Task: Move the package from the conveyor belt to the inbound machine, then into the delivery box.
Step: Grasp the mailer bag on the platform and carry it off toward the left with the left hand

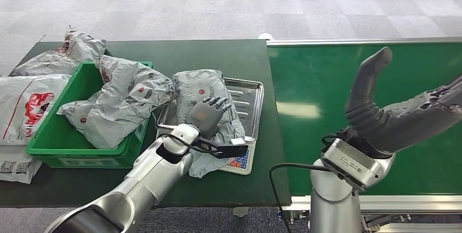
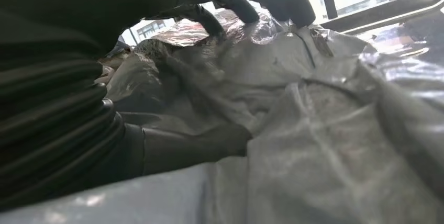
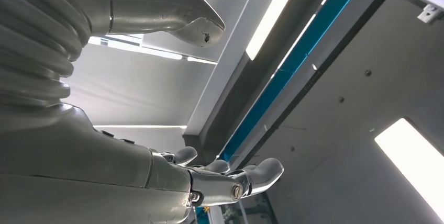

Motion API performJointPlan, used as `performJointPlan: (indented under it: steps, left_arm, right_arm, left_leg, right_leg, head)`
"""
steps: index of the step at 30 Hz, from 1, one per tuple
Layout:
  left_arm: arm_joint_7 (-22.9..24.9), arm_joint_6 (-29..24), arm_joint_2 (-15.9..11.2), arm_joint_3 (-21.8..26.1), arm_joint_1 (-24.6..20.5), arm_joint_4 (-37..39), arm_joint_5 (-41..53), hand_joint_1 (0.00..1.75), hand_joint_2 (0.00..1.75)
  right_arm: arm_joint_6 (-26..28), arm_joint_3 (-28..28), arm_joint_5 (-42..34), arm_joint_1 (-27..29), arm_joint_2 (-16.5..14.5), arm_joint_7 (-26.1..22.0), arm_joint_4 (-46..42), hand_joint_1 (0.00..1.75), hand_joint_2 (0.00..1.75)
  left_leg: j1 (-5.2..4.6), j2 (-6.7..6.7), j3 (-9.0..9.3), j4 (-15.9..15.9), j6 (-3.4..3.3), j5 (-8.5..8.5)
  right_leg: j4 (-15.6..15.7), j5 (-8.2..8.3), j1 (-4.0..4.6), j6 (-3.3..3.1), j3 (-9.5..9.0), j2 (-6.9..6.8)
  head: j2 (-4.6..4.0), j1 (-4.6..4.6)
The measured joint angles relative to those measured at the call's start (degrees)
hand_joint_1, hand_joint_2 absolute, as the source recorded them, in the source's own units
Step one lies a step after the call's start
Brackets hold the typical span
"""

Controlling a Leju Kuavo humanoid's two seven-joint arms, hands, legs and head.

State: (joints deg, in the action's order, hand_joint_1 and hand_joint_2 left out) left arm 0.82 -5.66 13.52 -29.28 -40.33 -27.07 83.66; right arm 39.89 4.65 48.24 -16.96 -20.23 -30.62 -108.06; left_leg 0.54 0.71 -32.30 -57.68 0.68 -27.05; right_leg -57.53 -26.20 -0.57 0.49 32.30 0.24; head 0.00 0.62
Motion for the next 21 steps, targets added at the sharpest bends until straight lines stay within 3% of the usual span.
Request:
performJointPlan:
  steps: [18, 21]
  left_arm:
    - [-2.42, 0.7, -0.04, -0.11, -0.8, 1.67, 0.22, 1.75, 1.75]
    - [-3.15, -1.35, -0.11, -0.11, -0.86, 1.7, 0.22, 1.75, 1.75]
  right_arm:
    - [0.0, 0.99, 1.61, -0.43, -0.18, 1.74, 0.14, 0.0, 1.75]
    - [0.0, 0.97, 1.59, -0.43, -0.18, 1.75, 0.15, 0.0, 1.75]
  left_leg:
    - [0.01, -0.01, 0.21, -0.01, 0.17, 0.3]
    - [0.01, -0.01, 0.16, -0.01, 0.18, 0.29]
  right_leg:
    - [-0.05, 0.09, 0.01, -0.1, 0.41, 0.09]
    - [-0.05, 0.08, 0.01, -0.11, 0.47, 0.09]
  head:
    - [0.0, 0.0]
    - [0.0, -0.01]
